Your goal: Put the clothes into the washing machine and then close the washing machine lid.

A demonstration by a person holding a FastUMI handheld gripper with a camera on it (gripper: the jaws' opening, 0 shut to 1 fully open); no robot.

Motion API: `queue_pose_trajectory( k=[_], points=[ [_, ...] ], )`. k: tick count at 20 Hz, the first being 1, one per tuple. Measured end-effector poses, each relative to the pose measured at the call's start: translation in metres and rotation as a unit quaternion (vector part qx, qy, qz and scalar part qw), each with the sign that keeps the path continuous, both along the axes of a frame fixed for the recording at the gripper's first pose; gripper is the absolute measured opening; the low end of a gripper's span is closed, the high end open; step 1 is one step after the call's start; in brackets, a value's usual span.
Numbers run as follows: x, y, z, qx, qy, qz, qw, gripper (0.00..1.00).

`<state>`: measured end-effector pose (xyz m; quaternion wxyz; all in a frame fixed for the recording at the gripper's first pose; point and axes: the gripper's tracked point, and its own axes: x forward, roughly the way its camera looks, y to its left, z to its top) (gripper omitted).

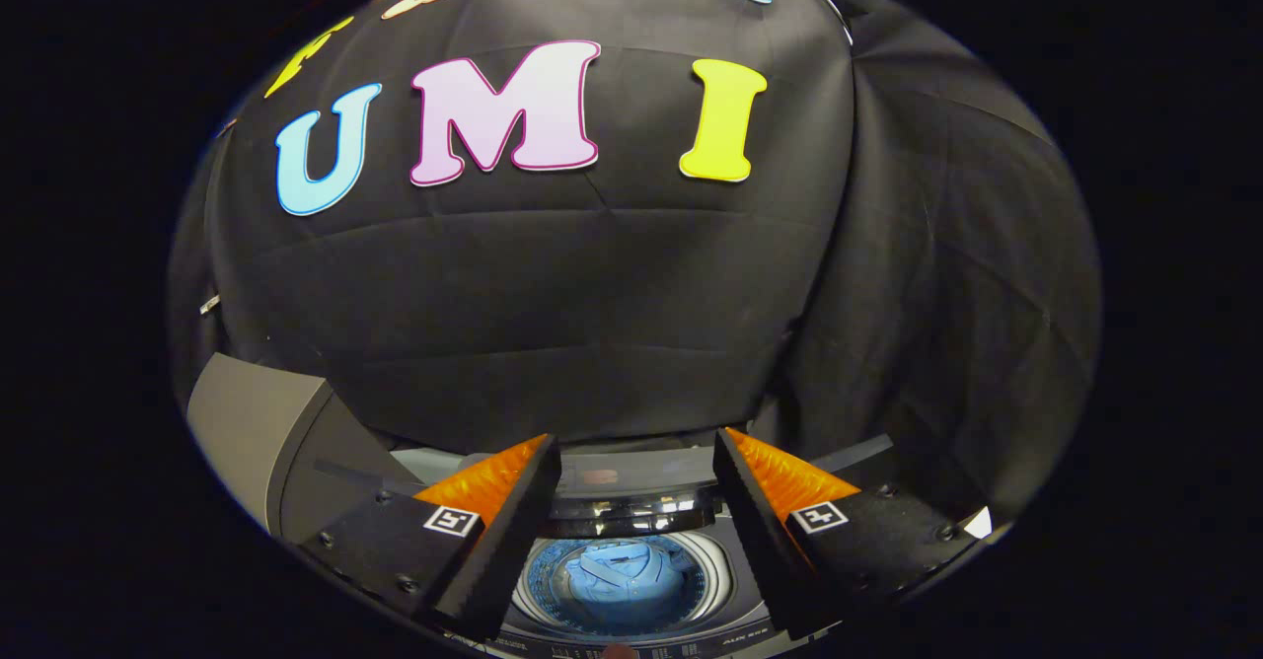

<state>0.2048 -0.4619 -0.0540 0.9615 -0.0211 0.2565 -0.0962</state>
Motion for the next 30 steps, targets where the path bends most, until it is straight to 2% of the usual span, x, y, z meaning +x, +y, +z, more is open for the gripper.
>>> queue_pose_trajectory(
  k=[7, 13, 17, 21, 26, 30],
  points=[
    [-0.023, -0.002, -0.027, -0.004, 0.025, -0.001, 1.000, 0.99],
    [-0.060, -0.006, -0.109, 0.021, 0.102, -0.018, 0.994, 0.99],
    [-0.080, -0.008, -0.163, 0.016, 0.150, -0.011, 0.988, 0.99],
    [-0.102, -0.008, -0.197, 0.021, 0.186, -0.011, 0.982, 0.99],
    [-0.107, -0.009, -0.209, 0.020, 0.202, -0.011, 0.979, 0.99],
    [-0.099, -0.013, -0.189, 0.018, 0.182, -0.014, 0.983, 0.99]
  ],
)
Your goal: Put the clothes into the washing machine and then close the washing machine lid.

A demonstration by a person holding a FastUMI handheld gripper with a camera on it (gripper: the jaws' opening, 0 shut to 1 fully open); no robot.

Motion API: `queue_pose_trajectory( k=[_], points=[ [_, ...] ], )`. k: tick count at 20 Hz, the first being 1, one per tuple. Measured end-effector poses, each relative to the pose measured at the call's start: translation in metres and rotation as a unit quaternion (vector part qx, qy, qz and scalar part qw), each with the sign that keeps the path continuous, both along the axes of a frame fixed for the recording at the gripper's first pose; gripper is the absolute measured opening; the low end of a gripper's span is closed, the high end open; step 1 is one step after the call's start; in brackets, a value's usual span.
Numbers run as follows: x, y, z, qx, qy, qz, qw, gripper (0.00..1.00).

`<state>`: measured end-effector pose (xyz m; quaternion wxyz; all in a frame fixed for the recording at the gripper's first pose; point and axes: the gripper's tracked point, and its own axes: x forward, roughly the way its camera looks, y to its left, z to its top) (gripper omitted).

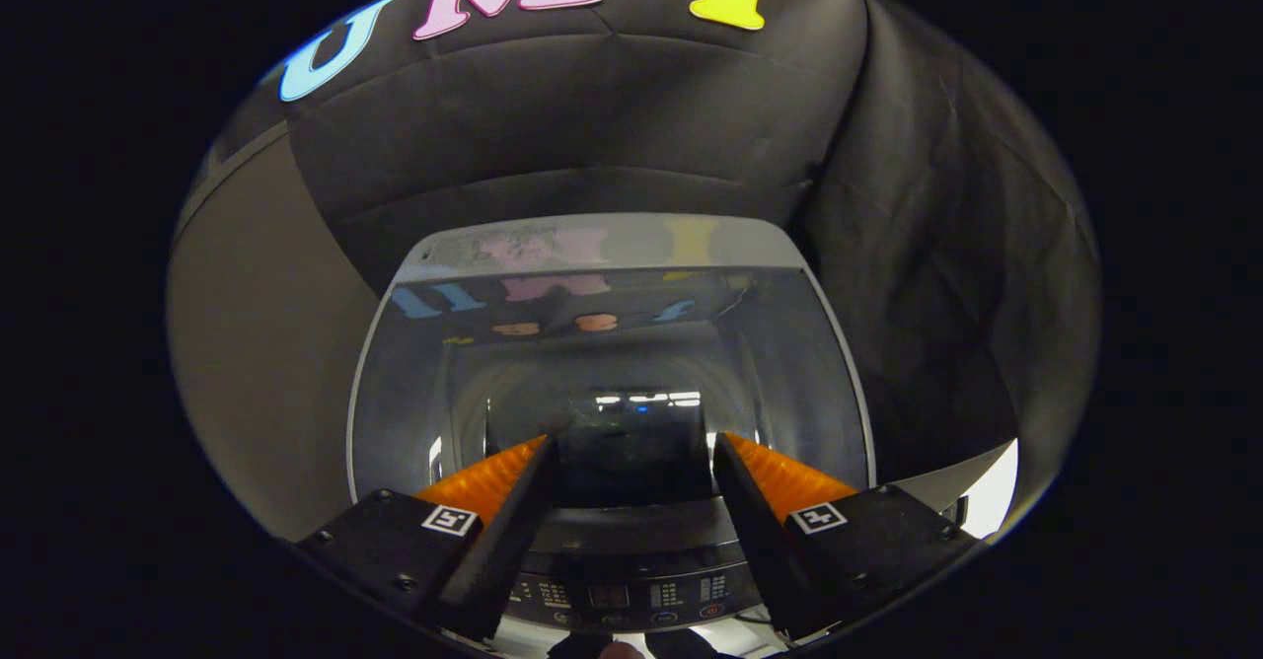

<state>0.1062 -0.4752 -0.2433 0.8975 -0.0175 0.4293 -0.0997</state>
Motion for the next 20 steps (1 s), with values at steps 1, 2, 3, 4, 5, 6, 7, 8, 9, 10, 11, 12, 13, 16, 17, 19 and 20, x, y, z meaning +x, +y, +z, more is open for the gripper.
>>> queue_pose_trajectory(
  k=[1, 2, 3, 4, 5, 6, 7, 8, 9, 10, 11, 12, 13, 16, 17, 19, 20],
  points=[
    [0.003, -0.001, 0.010, -0.001, -0.011, 0.001, 1.000, 0.99],
    [0.008, -0.002, 0.020, -0.004, -0.024, 0.002, 1.000, 0.99],
    [0.012, -0.004, 0.030, -0.006, -0.035, 0.002, 0.999, 0.99],
    [0.015, -0.004, 0.041, -0.007, -0.046, 0.001, 0.999, 0.99],
    [0.015, -0.005, 0.051, -0.007, -0.058, 0.000, 0.998, 0.99],
    [0.018, -0.005, 0.060, -0.003, -0.069, -0.002, 0.998, 0.99],
    [0.023, -0.004, 0.071, -0.003, -0.081, -0.002, 0.997, 0.99],
    [0.027, -0.005, 0.083, -0.008, -0.095, 0.001, 0.995, 0.99],
    [0.028, -0.007, 0.097, -0.014, -0.107, 0.003, 0.994, 0.99],
    [0.029, -0.007, 0.109, -0.018, -0.119, 0.007, 0.993, 0.99],
    [0.030, -0.008, 0.122, -0.023, -0.133, 0.008, 0.991, 0.99],
    [0.033, -0.008, 0.135, -0.025, -0.149, 0.008, 0.988, 0.99],
    [0.035, -0.005, 0.150, -0.026, -0.165, 0.010, 0.986, 0.99],
    [0.041, -0.001, 0.197, -0.036, -0.218, 0.019, 0.975, 0.99],
    [0.042, 0.002, 0.212, -0.038, -0.234, 0.024, 0.971, 0.99],
    [0.044, 0.006, 0.239, -0.044, -0.264, 0.034, 0.963, 0.98],
    [0.044, 0.009, 0.254, -0.045, -0.279, 0.038, 0.959, 0.99]
  ],
)
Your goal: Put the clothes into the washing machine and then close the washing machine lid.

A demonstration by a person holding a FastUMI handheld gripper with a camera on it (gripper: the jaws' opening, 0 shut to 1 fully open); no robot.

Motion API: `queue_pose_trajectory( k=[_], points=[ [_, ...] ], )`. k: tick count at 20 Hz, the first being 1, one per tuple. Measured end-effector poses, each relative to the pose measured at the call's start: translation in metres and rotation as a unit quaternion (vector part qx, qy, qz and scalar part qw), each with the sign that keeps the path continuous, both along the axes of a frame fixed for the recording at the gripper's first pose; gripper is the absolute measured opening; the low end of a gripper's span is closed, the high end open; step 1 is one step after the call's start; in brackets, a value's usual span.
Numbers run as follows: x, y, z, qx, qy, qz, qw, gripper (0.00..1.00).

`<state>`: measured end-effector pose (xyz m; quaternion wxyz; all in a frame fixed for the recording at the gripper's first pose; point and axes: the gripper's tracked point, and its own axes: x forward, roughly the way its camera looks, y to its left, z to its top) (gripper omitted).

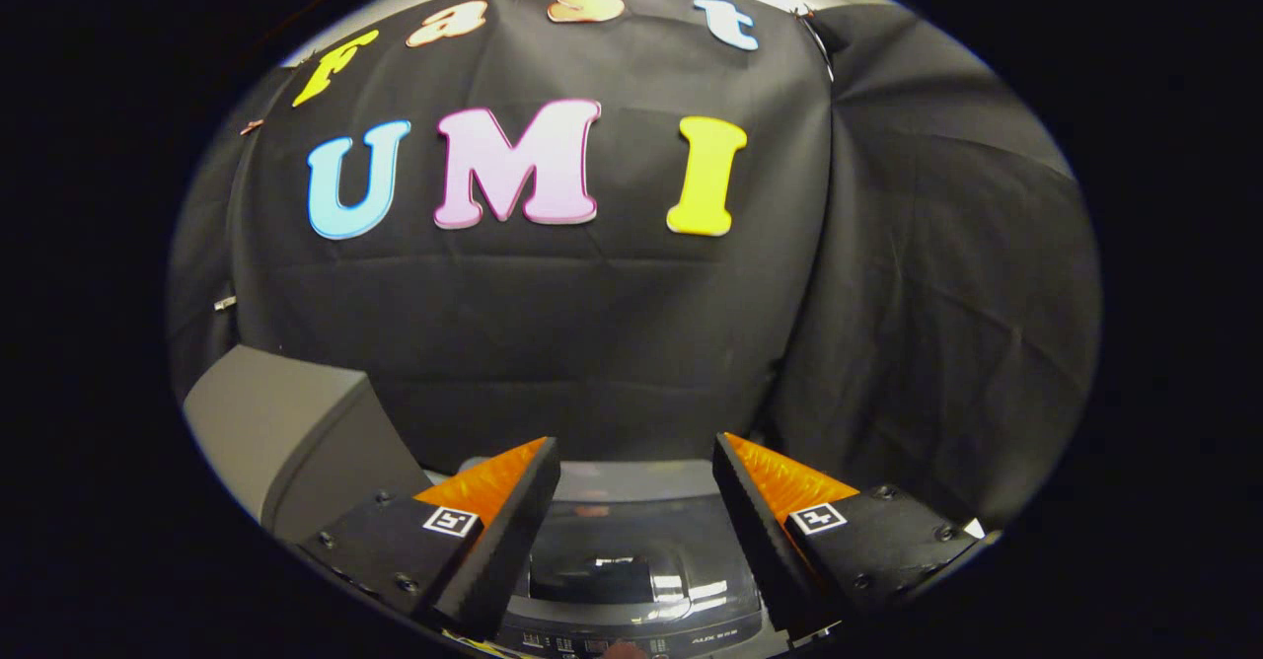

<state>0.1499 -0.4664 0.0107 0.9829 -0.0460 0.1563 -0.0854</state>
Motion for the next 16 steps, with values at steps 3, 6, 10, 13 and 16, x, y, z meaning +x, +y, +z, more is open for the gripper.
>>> queue_pose_trajectory(
  k=[3, 6, 10, 13, 16],
  points=[
    [0.001, 0.012, 0.040, -0.002, -0.046, 0.010, 0.999, 0.99],
    [-0.002, 0.021, 0.076, -0.010, -0.085, 0.023, 0.996, 0.98],
    [-0.007, 0.039, 0.122, -0.016, -0.133, 0.048, 0.990, 0.98],
    [-0.009, 0.042, 0.149, -0.009, -0.161, 0.050, 0.986, 0.98],
    [-0.010, 0.043, 0.166, -0.009, -0.173, 0.049, 0.984, 0.98]
  ],
)
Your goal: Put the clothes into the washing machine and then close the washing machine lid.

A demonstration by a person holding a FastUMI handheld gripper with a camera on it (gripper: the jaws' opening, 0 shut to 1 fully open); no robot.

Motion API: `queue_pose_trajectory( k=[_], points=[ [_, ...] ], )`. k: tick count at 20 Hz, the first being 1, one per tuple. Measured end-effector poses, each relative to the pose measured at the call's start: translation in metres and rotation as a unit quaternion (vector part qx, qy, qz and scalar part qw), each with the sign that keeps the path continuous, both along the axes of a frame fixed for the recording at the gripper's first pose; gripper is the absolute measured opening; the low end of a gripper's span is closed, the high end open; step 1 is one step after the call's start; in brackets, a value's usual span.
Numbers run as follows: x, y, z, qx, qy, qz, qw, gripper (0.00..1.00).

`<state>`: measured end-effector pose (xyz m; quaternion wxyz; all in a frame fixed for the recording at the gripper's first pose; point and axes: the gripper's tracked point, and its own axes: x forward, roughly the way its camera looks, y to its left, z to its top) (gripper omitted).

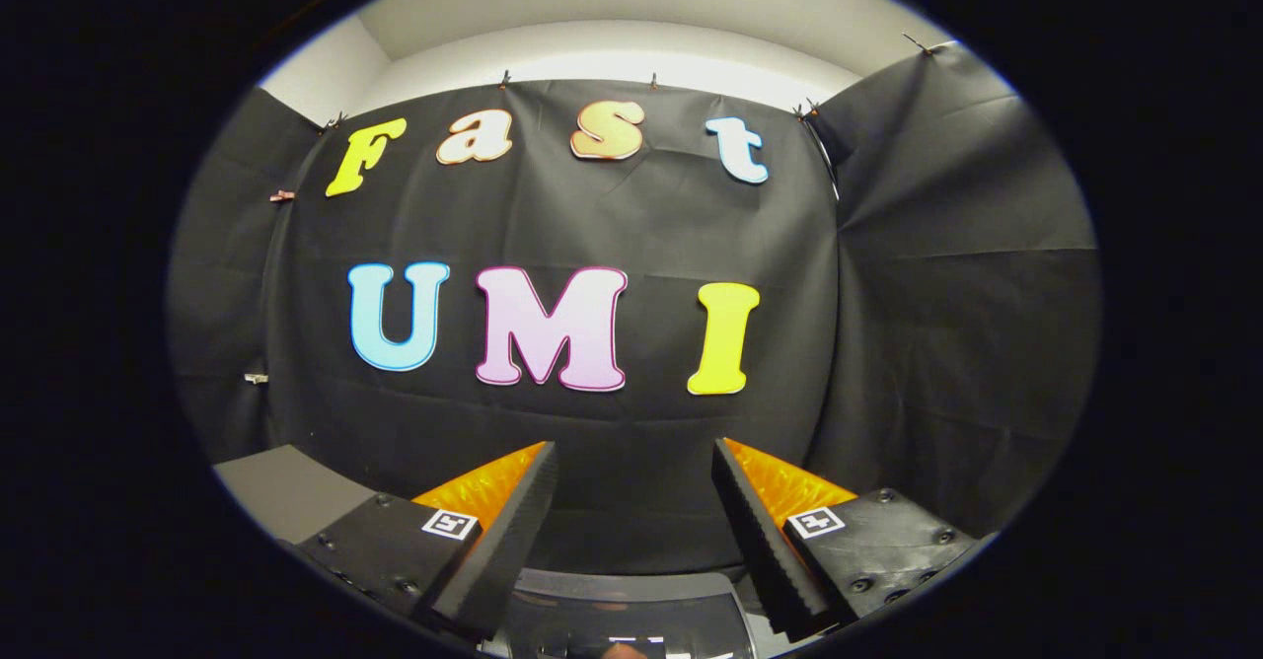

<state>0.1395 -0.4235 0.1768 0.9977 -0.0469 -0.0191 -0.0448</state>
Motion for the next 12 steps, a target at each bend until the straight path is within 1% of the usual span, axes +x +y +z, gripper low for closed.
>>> queue_pose_trajectory(
  k=[6, 10, 12],
  points=[
    [0.003, 0.000, 0.022, -0.009, -0.003, -0.008, 1.000, 0.98],
    [0.005, 0.002, 0.018, -0.016, 0.020, -0.020, 0.999, 0.98],
    [0.007, 0.007, 0.017, -0.008, 0.024, -0.014, 1.000, 0.98]
  ],
)
